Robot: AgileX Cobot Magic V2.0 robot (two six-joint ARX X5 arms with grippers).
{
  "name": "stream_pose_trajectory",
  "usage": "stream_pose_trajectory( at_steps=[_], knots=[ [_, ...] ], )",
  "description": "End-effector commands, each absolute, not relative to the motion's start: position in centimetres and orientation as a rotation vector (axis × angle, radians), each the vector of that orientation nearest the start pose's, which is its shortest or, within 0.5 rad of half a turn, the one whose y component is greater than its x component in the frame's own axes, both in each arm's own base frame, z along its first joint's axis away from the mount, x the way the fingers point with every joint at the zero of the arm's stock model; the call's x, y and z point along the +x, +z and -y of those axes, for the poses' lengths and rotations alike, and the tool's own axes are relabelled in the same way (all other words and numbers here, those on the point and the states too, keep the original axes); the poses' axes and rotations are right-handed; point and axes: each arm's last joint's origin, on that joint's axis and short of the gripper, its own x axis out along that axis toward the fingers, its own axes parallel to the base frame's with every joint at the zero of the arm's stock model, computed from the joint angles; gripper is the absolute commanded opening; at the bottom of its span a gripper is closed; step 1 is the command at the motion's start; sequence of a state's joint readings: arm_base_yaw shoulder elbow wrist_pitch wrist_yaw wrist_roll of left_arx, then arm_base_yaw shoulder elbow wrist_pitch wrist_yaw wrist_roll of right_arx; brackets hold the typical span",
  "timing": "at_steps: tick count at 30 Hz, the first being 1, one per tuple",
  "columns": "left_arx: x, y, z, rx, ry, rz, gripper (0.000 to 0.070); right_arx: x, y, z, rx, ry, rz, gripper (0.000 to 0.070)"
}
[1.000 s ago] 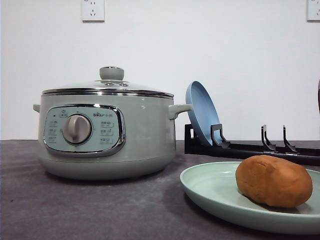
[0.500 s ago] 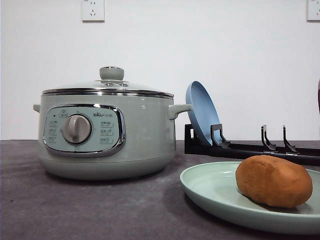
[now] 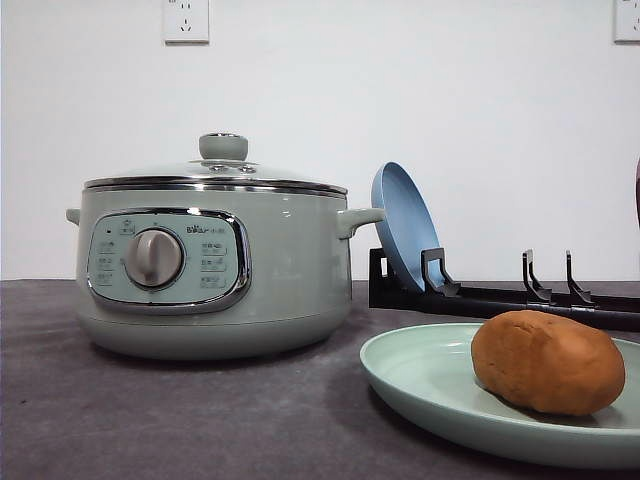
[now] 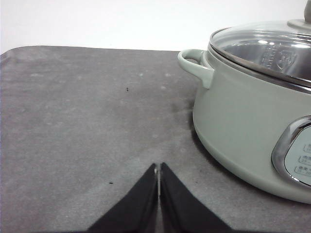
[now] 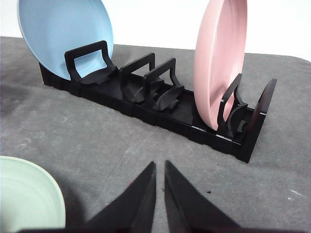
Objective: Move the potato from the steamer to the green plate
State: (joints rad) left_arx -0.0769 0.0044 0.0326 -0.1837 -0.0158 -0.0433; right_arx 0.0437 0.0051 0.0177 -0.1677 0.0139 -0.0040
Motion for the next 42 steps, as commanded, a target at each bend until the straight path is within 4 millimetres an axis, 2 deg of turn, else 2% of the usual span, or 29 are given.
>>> stream_pose_trajectory(
  at_steps=[1, 42],
  knots=[
    [9.53, 14.91, 0.71, -0.031, -0.063, -0.182, 0.0, 9.61, 15.19, -0.35, -0.016, 0.026, -0.149, 0.002],
    [9.53, 14.91, 0.71, -0.031, -0.063, -0.182, 0.0, 9.61, 15.19, -0.35, -0.016, 0.026, -0.149, 0.002]
  ],
)
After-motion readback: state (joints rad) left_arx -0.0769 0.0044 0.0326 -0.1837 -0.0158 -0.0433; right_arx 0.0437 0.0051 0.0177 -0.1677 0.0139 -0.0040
